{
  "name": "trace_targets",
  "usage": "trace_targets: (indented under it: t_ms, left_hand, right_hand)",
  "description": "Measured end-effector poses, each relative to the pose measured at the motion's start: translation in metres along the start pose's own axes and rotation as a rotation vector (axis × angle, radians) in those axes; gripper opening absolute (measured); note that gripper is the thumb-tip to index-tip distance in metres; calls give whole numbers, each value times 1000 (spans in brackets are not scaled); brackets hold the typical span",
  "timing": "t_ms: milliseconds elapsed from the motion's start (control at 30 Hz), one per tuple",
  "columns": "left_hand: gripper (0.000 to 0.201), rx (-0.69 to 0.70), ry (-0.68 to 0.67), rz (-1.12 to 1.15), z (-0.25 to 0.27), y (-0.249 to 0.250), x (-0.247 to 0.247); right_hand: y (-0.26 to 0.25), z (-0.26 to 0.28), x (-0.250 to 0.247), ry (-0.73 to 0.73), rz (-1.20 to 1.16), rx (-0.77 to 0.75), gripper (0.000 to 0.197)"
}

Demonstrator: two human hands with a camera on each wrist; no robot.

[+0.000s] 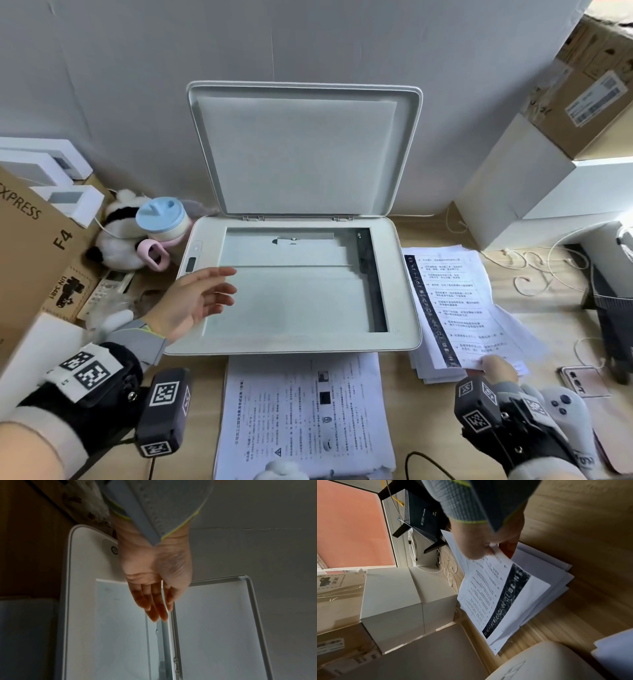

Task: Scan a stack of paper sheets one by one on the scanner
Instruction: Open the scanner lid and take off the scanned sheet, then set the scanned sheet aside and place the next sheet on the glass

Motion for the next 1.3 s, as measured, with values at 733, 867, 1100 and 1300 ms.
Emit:
trace_targets:
  t_ms: [733,867,1100,1300]
  left_hand:
    - [16,-513,84,-641,30,-136,-49]
    - [28,-592,170,-528,29,-160,-55]
    - [8,-626,153,-499,30,-167,-48]
    - [4,-593,156,-482,32,-172,-43]
  right_hand:
    - [-18,113,101,-376,-757,308,18]
    - [-23,118,106,-392,-717,267,16]
    - [-28,126,116,-416,-635,260,16]
    - [-29,131,126,-433,-621,259,17]
Point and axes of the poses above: each hand's wrist, its own z-axis away from the middle knuckle, its own x-axis out of the palm, y = z × x, the point moved 3 cm from there along -z, towards the middle knuckle, and after that the axes turned 14 degrees about y, right-handed, at the moved point
